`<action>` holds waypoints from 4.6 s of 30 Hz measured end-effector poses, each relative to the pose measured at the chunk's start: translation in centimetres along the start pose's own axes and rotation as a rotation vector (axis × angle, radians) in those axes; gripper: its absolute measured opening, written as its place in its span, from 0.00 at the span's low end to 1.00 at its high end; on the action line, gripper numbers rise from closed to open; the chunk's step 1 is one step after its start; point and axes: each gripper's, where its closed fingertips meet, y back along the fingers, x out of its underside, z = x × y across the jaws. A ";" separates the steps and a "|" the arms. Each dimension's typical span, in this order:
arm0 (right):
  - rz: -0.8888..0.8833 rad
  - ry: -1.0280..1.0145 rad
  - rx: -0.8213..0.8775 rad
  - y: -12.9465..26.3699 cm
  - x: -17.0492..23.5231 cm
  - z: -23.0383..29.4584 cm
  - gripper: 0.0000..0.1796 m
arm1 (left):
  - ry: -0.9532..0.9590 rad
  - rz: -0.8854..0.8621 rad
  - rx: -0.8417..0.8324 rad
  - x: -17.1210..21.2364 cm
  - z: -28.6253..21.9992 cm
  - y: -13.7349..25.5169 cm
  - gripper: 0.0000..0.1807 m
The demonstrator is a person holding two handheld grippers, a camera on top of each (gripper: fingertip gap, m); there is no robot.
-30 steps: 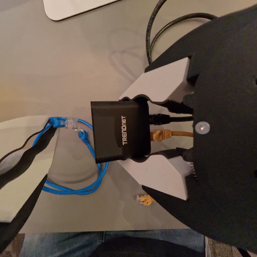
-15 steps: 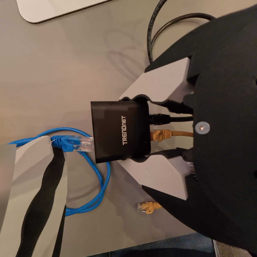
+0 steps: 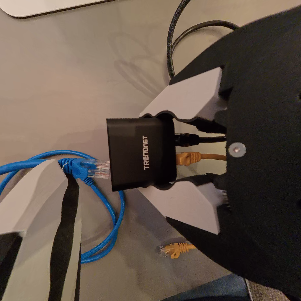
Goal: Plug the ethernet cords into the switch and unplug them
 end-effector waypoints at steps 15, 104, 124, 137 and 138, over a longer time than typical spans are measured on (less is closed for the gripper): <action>0.191 0.019 0.151 0.1 1.0 -1.2 0.40 | -0.108 0.095 0.024 -0.1 -0.6 -0.7 0.03; -0.368 0.191 0.073 3.7 -5.1 0.4 0.40 | 0.051 -0.165 -0.310 -0.2 4.6 5.4 0.06; -0.394 -0.005 0.283 10.8 -5.6 -4.8 0.40 | 0.529 -0.410 -0.428 5.4 7.9 13.1 0.21; -0.740 -0.345 0.625 34.0 -3.4 -16.8 0.40 | 0.626 -0.355 -0.337 8.0 1.3 10.0 0.21; -0.779 -0.384 0.652 35.3 -1.8 -17.5 0.40 | 0.625 -0.355 -0.324 7.8 1.0 9.8 0.21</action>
